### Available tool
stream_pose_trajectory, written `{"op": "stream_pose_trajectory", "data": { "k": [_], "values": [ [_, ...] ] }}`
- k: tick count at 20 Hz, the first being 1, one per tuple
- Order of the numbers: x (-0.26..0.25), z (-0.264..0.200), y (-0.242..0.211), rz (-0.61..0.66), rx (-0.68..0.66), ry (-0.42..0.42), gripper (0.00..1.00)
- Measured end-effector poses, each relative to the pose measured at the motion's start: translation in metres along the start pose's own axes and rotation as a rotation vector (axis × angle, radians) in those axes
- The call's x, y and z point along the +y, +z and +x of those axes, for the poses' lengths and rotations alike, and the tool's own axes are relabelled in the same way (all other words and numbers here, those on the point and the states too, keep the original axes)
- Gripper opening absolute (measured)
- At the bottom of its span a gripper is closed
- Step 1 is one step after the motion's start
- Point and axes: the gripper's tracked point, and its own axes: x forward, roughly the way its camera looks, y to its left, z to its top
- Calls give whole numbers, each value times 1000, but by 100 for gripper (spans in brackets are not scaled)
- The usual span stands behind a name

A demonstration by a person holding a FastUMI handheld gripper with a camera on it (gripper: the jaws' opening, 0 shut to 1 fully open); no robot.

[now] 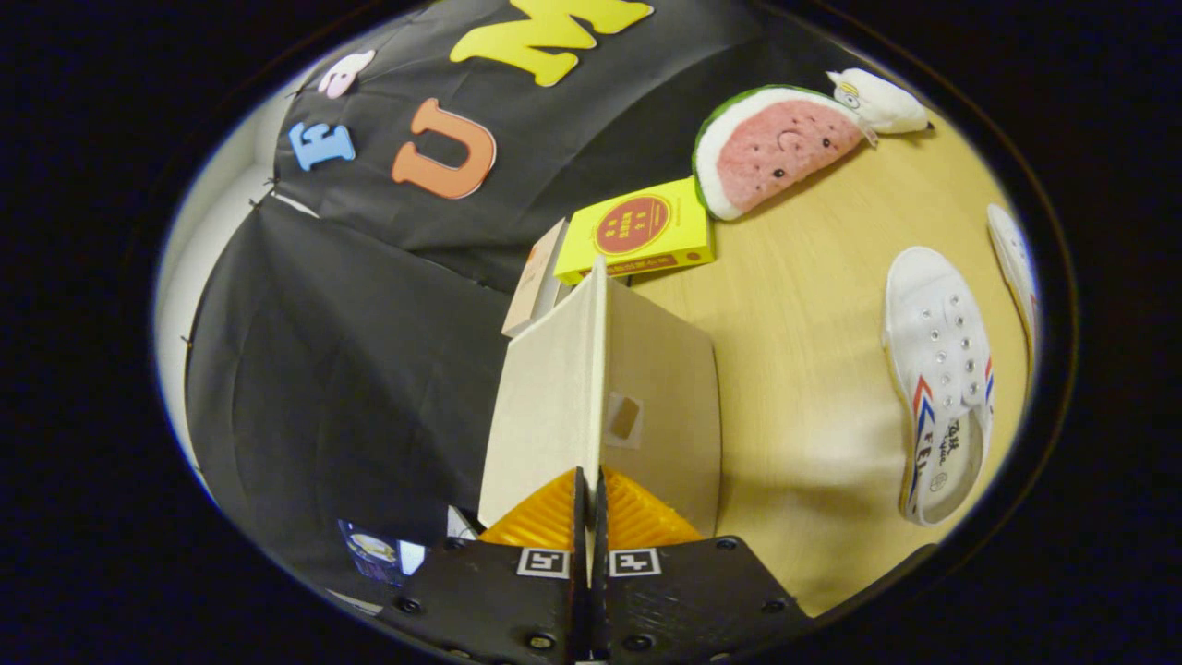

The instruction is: Open the storage box then place both shoes into the box .Put the left shoe in first, then the right shoe, with the right side of both shoes facing outward in a uniform manner.

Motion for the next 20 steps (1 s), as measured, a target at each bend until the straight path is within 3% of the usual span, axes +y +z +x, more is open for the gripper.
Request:
{"op": "stream_pose_trajectory", "data": {
  "k": [7, 10, 17, 20],
  "values": [
    [60, -31, 6, -115, -35, -3, 0],
    [98, -37, 7, -242, -56, -16, 0],
    [187, -21, -1, -536, -82, -15, 0],
    [223, -5, -10, -587, -79, -11, 0]
  ]
}}
